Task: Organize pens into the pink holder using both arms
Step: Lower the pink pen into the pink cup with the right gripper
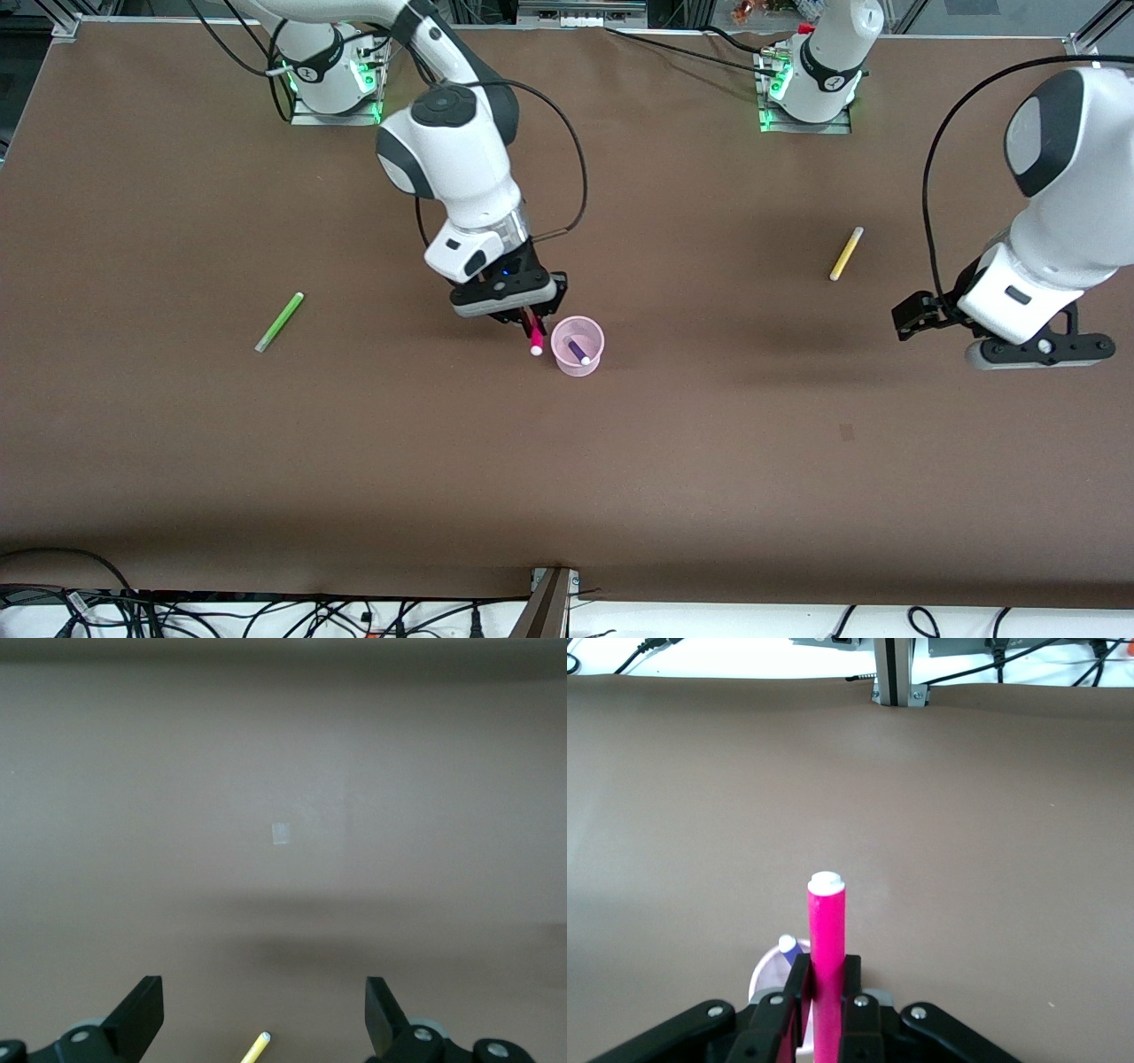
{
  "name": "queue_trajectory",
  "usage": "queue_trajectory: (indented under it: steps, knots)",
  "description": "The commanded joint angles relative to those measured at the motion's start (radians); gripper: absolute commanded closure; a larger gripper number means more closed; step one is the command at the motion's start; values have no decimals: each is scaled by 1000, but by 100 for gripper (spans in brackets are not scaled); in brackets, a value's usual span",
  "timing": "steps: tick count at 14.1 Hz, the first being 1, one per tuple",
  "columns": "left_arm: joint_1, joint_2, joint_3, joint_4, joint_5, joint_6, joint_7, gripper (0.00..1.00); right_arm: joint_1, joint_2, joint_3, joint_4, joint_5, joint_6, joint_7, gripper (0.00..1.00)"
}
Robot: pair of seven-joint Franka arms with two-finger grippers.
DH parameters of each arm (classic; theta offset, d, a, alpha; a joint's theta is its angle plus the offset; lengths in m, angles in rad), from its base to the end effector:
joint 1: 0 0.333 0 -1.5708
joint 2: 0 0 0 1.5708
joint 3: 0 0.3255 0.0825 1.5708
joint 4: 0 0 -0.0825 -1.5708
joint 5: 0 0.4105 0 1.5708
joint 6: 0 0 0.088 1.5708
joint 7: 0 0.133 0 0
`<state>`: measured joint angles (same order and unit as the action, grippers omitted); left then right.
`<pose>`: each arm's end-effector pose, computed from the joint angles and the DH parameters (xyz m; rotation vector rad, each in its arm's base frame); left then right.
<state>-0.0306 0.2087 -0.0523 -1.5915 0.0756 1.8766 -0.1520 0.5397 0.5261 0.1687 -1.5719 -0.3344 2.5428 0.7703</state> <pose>0.6631 -0.0450 0.4958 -3.0852 -0.0781 -0.1289 0.5960 0.4839 0.3603 -2.8828 -0.1869 -0.6611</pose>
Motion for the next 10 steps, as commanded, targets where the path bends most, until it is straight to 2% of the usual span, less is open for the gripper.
queue_trajectory:
  steps: [1, 2, 5, 8, 10]
  knots:
    - [29, -75, -11, -76, -53, 38, 45, 0, 29, 144, -12, 157, -125, 7, 102, 100]
    - [28, -72, -11, -71, -53, 38, 45, 0, 42, 164, -18, 177, -144, 7, 110, 100]
    - [24, -63, -11, -58, -54, 13, 51, 0, 104, 183, -96, 188, -149, 28, 127, 100]
    - [29, -57, -9, -55, -54, -49, 147, 0, 224, 224, -227, 188, -184, 79, 228, 100]
    - [28, -55, -6, -18, -42, -97, 155, 0, 241, 229, -245, 188, -184, 85, 236, 100]
